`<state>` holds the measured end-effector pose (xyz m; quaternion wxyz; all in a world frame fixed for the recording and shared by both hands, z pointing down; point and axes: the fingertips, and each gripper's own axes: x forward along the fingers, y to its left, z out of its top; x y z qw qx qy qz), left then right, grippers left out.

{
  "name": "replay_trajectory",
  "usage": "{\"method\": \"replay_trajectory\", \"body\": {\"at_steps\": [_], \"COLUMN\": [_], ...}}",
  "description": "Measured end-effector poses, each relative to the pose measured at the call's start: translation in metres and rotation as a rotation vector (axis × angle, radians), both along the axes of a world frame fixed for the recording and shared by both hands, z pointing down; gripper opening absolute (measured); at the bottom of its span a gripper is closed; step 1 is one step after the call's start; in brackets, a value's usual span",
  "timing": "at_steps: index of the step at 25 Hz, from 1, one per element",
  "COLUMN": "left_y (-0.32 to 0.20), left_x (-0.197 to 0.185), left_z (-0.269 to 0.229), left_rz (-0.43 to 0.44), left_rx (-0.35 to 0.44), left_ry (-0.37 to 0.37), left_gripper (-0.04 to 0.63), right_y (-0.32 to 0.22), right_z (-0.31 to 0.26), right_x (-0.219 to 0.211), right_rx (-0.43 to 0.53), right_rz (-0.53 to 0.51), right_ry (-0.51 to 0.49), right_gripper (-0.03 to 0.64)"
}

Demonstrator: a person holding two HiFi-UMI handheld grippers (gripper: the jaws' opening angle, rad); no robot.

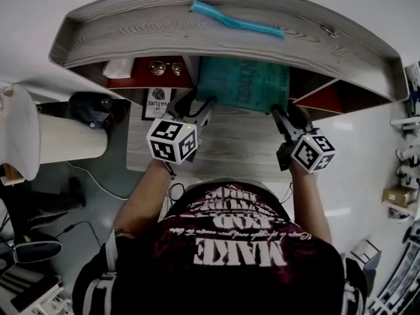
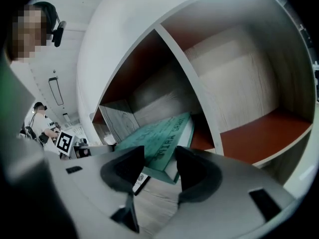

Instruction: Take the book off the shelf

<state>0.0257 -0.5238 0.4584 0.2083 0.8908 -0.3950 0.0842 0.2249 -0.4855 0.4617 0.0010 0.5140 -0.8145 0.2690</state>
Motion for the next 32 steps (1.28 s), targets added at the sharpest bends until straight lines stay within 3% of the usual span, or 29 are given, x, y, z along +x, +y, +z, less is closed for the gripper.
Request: {"method": "replay_trajectory", "body": {"at_steps": [21, 27, 32], "left_y": [0.104, 0.128, 0.139], "left_x": [-0.016, -0.019, -0.019], "left_z": [0.013, 0.026, 0.041], "left_rz": [0.057, 0.098, 0.117], "left_rx": [0.031, 0.051, 0.018], "left_ry": [-0.022, -0.068, -0.024], "left_gripper": [0.216, 0.215, 0.216], "right_y": [0.104, 0.13, 0.145], "right_z": [0.013, 0.03, 0.051], "right_x": [-0.013, -0.018, -0.017], "right_rx": [0.023, 0.002, -0.026], "right_rz": [0.059, 0.074, 0.088], "right_ry": [-0.019, -0.03, -0.082], "right_gripper": [0.178, 0.176, 0.181]}}
